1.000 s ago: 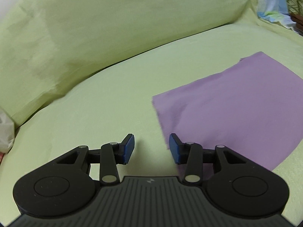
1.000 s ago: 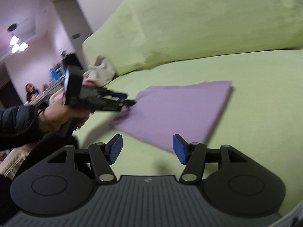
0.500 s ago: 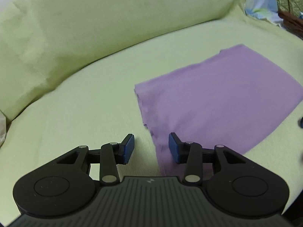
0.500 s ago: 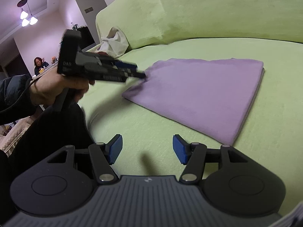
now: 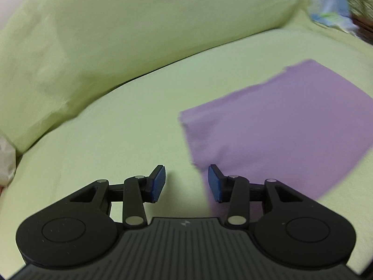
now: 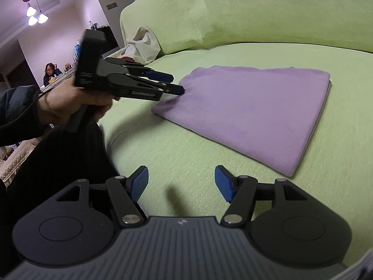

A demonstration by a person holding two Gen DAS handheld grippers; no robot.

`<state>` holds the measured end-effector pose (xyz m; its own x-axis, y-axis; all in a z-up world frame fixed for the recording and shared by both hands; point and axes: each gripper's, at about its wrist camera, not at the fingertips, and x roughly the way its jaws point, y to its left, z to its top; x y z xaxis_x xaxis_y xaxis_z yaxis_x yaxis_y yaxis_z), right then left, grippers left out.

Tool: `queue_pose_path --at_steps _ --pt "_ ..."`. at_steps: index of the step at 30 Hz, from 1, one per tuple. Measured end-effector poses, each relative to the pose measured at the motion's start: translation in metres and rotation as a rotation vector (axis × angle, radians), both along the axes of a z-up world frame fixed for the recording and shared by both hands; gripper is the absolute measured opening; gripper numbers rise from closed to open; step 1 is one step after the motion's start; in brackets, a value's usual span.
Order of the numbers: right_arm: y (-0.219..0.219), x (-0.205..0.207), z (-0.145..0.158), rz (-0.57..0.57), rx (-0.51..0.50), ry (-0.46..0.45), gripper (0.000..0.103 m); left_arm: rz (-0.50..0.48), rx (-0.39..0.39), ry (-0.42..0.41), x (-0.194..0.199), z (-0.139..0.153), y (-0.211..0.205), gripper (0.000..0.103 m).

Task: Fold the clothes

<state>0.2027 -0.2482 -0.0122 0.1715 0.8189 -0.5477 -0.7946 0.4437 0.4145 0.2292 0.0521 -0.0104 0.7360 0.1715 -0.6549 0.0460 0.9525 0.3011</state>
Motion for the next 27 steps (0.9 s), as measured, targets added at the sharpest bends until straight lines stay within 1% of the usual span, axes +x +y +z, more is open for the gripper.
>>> queue_pose_path --at_steps 1,3,5,7,9,11,12,13,16,19,23,27 --pt "0.0 -0.001 0.0 0.0 -0.001 0.0 0.059 0.03 0.006 -0.002 0.002 0.001 0.005 0.047" --pt "-0.001 -0.001 0.001 -0.001 -0.004 -0.001 0.059 0.05 -0.009 -0.041 -0.002 0.009 0.01 0.047" --pt "-0.001 -0.002 0.001 -0.002 -0.008 -0.002 0.059 0.029 -0.02 -0.106 -0.013 0.02 0.006 0.047" --pt "-0.001 -0.002 0.002 -0.004 -0.015 -0.003 0.059 -0.028 -0.042 -0.133 -0.019 0.023 -0.001 0.048" --pt "0.001 -0.003 0.003 -0.004 -0.026 -0.008 0.06 -0.064 -0.039 -0.093 -0.013 0.014 -0.006 0.049" --pt "0.003 -0.004 0.004 -0.004 -0.038 -0.012 0.061 -0.066 -0.044 -0.046 -0.006 0.005 -0.006 0.05" --pt "0.004 -0.004 0.006 -0.004 -0.047 -0.015 0.061 -0.051 -0.058 -0.027 -0.003 0.0 -0.002 0.052" --pt "0.004 -0.005 0.007 -0.005 -0.056 -0.019 0.061 -0.036 -0.077 -0.033 -0.002 0.0 0.001 0.052" --pt "0.005 -0.007 0.009 -0.012 -0.079 -0.029 0.061 -0.016 -0.09 -0.027 -0.009 0.005 0.001 0.052" --pt "0.006 -0.009 0.012 -0.033 -0.107 -0.045 0.066 -0.025 -0.098 -0.005 -0.019 0.005 -0.005 0.052" --pt "0.017 -0.01 0.013 -0.049 -0.152 -0.064 0.069 -0.022 -0.099 0.011 -0.034 0.004 -0.019 0.052" --pt "0.024 -0.013 0.011 -0.058 -0.178 -0.081 0.074 -0.028 -0.157 -0.011 -0.05 0.012 -0.022 0.055"
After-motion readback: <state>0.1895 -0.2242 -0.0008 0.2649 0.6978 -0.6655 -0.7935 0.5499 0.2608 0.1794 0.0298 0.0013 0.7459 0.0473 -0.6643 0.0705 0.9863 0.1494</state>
